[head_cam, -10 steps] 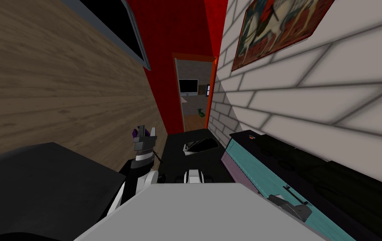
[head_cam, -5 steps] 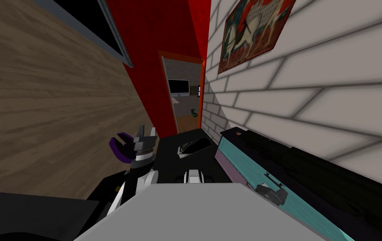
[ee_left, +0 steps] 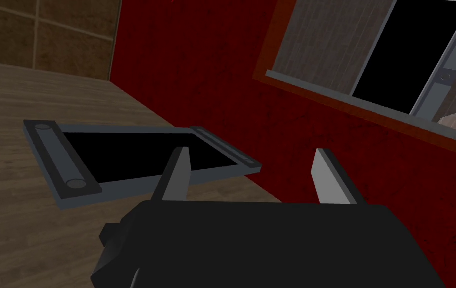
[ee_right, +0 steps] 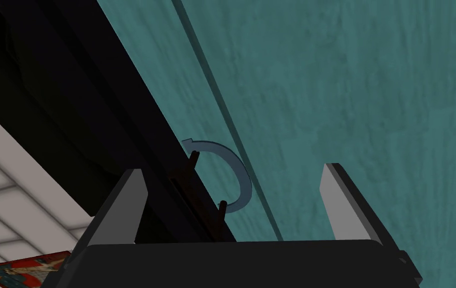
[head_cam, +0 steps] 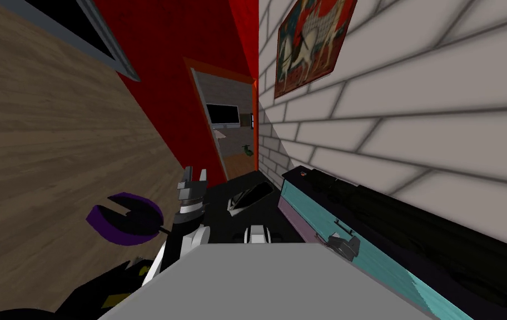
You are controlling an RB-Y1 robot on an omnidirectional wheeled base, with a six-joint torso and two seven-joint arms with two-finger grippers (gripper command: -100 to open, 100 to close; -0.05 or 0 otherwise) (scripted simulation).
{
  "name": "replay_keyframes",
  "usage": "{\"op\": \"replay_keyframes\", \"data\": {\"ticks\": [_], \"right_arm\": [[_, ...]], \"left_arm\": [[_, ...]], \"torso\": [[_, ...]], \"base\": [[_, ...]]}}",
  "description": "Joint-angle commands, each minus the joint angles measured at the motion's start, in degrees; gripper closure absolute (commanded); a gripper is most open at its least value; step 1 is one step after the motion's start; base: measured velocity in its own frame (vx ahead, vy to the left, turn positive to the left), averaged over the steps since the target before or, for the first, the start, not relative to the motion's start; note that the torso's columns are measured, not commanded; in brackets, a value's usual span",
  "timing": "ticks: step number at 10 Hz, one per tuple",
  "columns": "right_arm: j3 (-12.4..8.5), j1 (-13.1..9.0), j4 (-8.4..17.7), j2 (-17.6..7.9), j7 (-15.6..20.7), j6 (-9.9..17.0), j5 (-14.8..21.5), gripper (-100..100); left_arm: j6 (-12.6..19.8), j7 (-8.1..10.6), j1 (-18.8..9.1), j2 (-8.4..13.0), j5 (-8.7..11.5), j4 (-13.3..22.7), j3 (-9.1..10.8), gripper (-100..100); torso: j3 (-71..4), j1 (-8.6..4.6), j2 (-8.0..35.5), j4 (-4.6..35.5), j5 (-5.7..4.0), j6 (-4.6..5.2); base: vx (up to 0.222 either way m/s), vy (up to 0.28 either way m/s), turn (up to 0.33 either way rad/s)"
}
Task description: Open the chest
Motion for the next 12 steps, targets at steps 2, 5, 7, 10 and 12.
{"op": "replay_keyframes", "data": {"ticks": [2, 5, 7, 10, 12], "right_arm": [[1.3, -0.4, -2.4, 1.4, 1.3, -1.7, 5.6, -100], [2.4, -0.5, -5.2, 2.7, 3.0, -3.2, 10.3, -100], [3.0, -0.6, -6.6, 3.4, 3.8, -4.0, 13.3, -100], [2.4, -0.5, -5.2, 2.7, 3.0, -3.2, 11.0, 100], [1.8, -0.5, -3.8, 2.1, 2.2, -2.4, 8.4, 100]], "left_arm": [[0.0, 0.0, 0.0, 0.0, 0.0, 0.0, 0.0, 0], [0.0, 0.0, 0.0, 0.0, 0.0, 0.0, 0.0, 0], [0.0, 0.0, 0.0, 0.0, 0.0, 0.0, 0.0, 0], [0.0, 0.0, 0.0, 0.0, 0.0, 0.0, -0.01, 0], [0.0, 0.0, -0.1, 0.0, 0.0, 0.0, -0.02, 0]], "torso": [[0.0, -0.01, 0.0, 0.0, -0.01, -0.03], [0.0, 0.02, -0.1, 0.0, 0.0, 0.0], [0.0, 0.01, 0.0, 0.0, 0.0, -0.03], [0.1, 0.02, 0.1, 0.0, 0.0, -0.02], [0.2, -0.43, 0.0, -0.1, -0.47, -0.13]], "base": [[0.063, -0.034, -0.279], [0.095, -0.031, -0.37], [0.077, -0.018, -0.272], [0.011, 0.0, 0.048], [-0.113, 0.026, 0.354]]}}
